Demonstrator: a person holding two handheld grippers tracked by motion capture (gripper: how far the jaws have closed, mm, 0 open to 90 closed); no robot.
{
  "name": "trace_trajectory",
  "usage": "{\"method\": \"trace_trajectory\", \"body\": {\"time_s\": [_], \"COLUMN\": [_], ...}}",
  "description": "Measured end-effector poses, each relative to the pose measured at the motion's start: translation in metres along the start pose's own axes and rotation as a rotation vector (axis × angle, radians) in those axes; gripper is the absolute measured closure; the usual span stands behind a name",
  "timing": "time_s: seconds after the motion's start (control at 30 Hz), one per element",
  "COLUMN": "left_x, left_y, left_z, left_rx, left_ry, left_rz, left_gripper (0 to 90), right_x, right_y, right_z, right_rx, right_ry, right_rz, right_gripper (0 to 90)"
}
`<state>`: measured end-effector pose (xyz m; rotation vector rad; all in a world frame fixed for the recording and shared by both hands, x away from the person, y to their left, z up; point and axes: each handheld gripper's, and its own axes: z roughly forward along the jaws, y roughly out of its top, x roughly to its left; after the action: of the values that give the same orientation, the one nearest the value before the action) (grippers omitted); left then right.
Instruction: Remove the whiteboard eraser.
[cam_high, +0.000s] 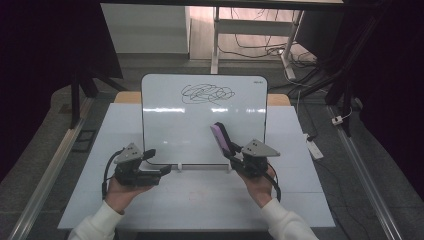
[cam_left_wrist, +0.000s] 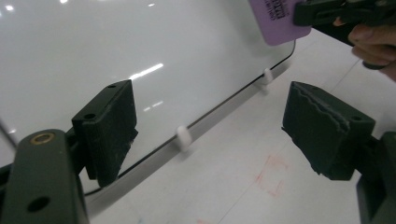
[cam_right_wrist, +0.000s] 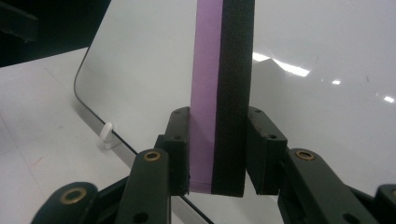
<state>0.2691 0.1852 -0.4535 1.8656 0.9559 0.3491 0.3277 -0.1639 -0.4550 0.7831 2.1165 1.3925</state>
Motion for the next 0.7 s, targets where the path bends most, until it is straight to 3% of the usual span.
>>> {"method": "trace_trajectory", "body": {"time_s": [0.3,0.47,0.7], "left_x": [-0.015,-0.021,-0.026], "left_y": [0.025,0.040,0.049], "left_z": [0.022,0.034,0.054], "left_rx": [0.006,-0.010,-0.005], "left_ry": [-0.051,-0.103,-0.136], "left_rz": [0.024,0.013,-0.006], "left_gripper": [19.3,19.5,19.5], "right_x": [0.006,0.009,0.012], "right_y": [-0.001,-0.001,-0.003], "right_z": [0.000,0.000,0.000], "right_rx": [-0.014,-0.026,-0.038], "right_ry": [0.019,0.029,0.035], "right_rz": [-0.005,-0.014,-0.018], "right_gripper": [64.8,64.8,64.8]}}
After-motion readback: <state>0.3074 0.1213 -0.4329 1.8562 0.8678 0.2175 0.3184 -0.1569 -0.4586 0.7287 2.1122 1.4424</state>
